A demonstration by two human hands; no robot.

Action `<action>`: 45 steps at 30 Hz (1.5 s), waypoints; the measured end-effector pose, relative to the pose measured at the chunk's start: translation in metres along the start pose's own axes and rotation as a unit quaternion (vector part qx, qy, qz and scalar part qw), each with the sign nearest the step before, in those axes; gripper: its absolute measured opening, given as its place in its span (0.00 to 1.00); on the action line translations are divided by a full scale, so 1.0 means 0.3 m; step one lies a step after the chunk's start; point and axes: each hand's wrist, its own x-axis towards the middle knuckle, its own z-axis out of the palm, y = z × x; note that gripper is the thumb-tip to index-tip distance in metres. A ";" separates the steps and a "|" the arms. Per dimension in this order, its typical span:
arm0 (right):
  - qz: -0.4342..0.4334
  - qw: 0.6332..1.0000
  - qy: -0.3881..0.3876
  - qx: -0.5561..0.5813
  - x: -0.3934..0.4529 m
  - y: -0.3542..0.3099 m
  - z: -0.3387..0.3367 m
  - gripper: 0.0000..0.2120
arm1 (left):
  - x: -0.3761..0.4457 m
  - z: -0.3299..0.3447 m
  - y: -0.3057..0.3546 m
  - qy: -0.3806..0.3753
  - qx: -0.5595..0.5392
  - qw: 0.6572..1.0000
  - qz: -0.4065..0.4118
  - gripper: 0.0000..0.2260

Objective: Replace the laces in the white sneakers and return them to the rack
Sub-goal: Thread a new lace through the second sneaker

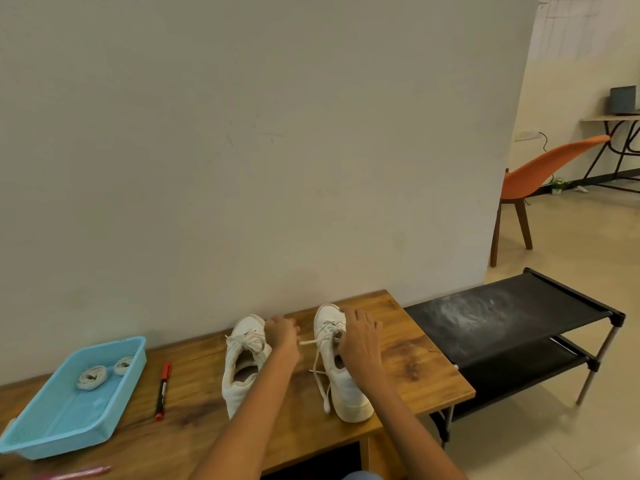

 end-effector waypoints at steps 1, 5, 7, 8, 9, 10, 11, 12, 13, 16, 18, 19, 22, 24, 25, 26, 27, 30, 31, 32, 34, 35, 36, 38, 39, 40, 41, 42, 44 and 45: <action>0.010 1.000 -0.001 0.001 0.000 0.002 0.000 0.21 | -0.001 -0.007 -0.005 -0.047 0.121 0.991 0.017 0.13; 0.027 0.999 -0.017 -0.013 -0.003 -0.003 -0.011 0.20 | -0.046 -0.039 -0.030 -0.245 0.444 0.861 0.037 0.14; 0.029 0.999 -0.025 -0.022 -0.006 -0.002 -0.017 0.20 | -0.059 -0.034 -0.040 -0.246 0.461 0.850 0.070 0.12; 0.033 0.999 -0.027 -0.020 -0.010 -0.001 -0.020 0.19 | -0.064 -0.026 -0.043 -0.237 0.435 0.865 0.083 0.10; 0.040 0.999 -0.029 -0.015 -0.012 0.001 -0.022 0.19 | -0.068 -0.015 -0.045 -0.224 0.379 0.894 0.089 0.08; 0.048 0.998 -0.029 -0.007 -0.014 0.001 -0.023 0.19 | -0.063 -0.007 -0.046 -0.200 0.291 0.931 0.089 0.08; 0.055 0.998 -0.023 0.001 -0.015 0.002 -0.023 0.20 | -0.056 -0.002 -0.040 -0.165 0.172 0.968 0.078 0.09; 0.061 0.998 -0.013 0.012 -0.015 0.001 -0.022 0.21 | -0.046 -0.004 -0.026 -0.124 0.030 0.990 0.055 0.11; 0.066 0.998 -0.003 0.021 -0.015 0.000 -0.023 0.23 | -0.028 -0.015 -0.007 -0.082 -0.104 0.991 0.028 0.12; 0.083 0.996 -0.012 0.017 -0.012 0.004 -0.021 0.25 | 0.048 -0.062 0.032 0.003 -0.150 0.989 -0.009 0.10; 0.105 0.993 -0.038 0.024 -0.011 0.007 -0.021 0.25 | 0.065 -0.074 0.018 0.010 0.020 1.000 0.008 0.07; 0.114 0.992 -0.051 0.031 -0.010 0.007 -0.025 0.26 | 0.061 -0.078 -0.001 0.004 0.103 0.994 0.031 0.08; 0.123 0.988 -0.077 0.048 -0.011 0.002 -0.030 0.25 | 0.039 -0.091 -0.087 -0.028 0.289 0.949 0.121 0.10; 0.119 0.989 -0.076 0.050 -0.014 0.003 -0.026 0.23 | 0.015 -0.083 -0.139 -0.053 0.368 0.913 0.169 0.13; 0.117 0.989 -0.072 0.050 -0.015 0.005 -0.023 0.22 | 0.003 -0.076 -0.162 -0.059 0.401 0.895 0.187 0.15; 0.116 0.990 -0.066 0.049 -0.016 0.005 -0.021 0.20 | -0.007 -0.071 -0.183 -0.059 0.429 0.879 0.202 0.15; 0.114 0.991 -0.060 0.046 -0.016 0.006 -0.019 0.19 | -0.017 -0.069 -0.203 -0.054 0.445 0.870 0.207 0.15; 0.105 0.993 -0.049 0.030 -0.019 0.004 -0.021 0.18 | -0.021 -0.080 -0.275 -0.024 0.453 0.872 0.181 0.16; 0.101 0.993 -0.047 0.026 -0.019 0.003 -0.021 0.18 | -0.021 -0.087 -0.295 -0.019 0.452 0.877 0.162 0.18; 0.097 0.994 -0.046 0.027 -0.019 0.005 -0.019 0.18 | -0.018 -0.093 -0.306 -0.022 0.455 0.877 0.154 0.20; 0.095 0.994 -0.047 0.034 -0.017 0.007 -0.018 0.19 | -0.016 -0.086 -0.296 -0.044 0.467 0.868 0.165 0.18; 0.094 0.994 -0.048 0.038 -0.016 0.008 -0.018 0.19 | -0.013 -0.079 -0.282 -0.062 0.474 0.859 0.182 0.16; 0.094 0.994 -0.048 0.042 -0.013 0.010 -0.018 0.19 | -0.003 -0.069 -0.268 -0.080 0.487 0.845 0.205 0.14; 0.095 0.993 -0.050 0.048 -0.011 0.008 -0.013 0.19 | 0.009 -0.059 -0.238 -0.089 0.526 0.812 0.236 0.12; 0.094 0.993 -0.051 0.052 -0.012 0.007 -0.012 0.19 | 0.015 -0.057 -0.226 -0.088 0.544 0.800 0.237 0.10; 0.093 0.993 -0.051 0.053 -0.012 0.005 -0.013 0.19 | 0.020 -0.056 -0.211 -0.097 0.555 0.793 0.233 0.09; 0.090 0.993 -0.053 0.052 -0.013 0.004 -0.013 0.19 | 0.019 -0.056 -0.194 -0.118 0.555 0.792 0.225 0.10; 0.087 0.993 -0.055 0.050 -0.013 0.003 -0.016 0.18 | 0.016 -0.053 -0.175 -0.140 0.541 0.800 0.217 0.11; 0.078 0.994 -0.055 0.043 -0.011 0.002 -0.017 0.18 | -0.001 -0.045 -0.134 -0.173 0.442 0.861 0.185 0.10; 0.072 0.995 -0.051 0.040 -0.010 -0.001 -0.019 0.18 | -0.006 -0.041 -0.112 -0.169 0.369 0.899 0.166 0.09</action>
